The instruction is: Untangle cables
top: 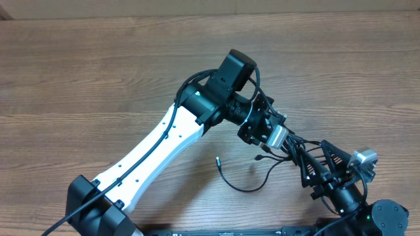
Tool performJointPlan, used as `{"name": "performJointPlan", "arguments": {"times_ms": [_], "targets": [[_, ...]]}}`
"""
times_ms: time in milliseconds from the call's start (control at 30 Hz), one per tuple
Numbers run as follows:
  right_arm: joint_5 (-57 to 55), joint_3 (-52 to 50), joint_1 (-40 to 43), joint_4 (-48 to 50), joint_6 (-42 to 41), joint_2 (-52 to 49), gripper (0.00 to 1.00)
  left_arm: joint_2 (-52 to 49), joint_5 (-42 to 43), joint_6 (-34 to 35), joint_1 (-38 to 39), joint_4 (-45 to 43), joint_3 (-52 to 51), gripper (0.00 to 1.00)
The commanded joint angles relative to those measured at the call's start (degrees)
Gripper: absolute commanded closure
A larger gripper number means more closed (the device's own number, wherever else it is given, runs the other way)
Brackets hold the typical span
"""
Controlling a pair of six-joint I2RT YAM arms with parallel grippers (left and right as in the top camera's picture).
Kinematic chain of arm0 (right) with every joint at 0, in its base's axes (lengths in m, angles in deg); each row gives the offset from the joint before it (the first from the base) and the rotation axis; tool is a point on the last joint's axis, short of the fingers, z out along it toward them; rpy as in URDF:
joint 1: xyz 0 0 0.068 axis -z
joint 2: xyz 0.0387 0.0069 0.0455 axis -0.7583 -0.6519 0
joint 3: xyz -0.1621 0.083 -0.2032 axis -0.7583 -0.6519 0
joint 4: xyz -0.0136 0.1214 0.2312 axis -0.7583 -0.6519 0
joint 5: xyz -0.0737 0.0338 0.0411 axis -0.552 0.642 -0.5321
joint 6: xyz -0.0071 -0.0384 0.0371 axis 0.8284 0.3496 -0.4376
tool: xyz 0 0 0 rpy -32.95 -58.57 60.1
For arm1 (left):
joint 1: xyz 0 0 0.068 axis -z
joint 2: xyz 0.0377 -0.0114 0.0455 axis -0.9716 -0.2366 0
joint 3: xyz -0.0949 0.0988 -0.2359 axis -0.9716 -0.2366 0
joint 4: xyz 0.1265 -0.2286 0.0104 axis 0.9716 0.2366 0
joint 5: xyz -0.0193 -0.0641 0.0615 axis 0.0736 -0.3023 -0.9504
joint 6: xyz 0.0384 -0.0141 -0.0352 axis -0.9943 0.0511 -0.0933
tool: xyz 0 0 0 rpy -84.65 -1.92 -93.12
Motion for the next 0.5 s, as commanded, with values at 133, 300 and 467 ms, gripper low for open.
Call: {"name": "performJointPlan", "arguments": {"times_ms": [133, 300, 467], "targets": [[0.9, 0.3, -0.2, -0.2, 0.0, 0.2, 0.32, 2.3, 4.7, 8.1, 0.3, -3.7, 0.8, 0.96], [1.3, 0.3, -0.2, -0.2, 0.1, 0.2, 0.32, 2.3, 4.7, 11.3, 0.3, -5.7, 0.8, 0.96], [1.2, 0.3, -0.2, -0.2, 0.0, 0.2, 0.31, 2.3, 8.1, 13.7, 1.8, -5.9, 0.8, 0.96]]}}
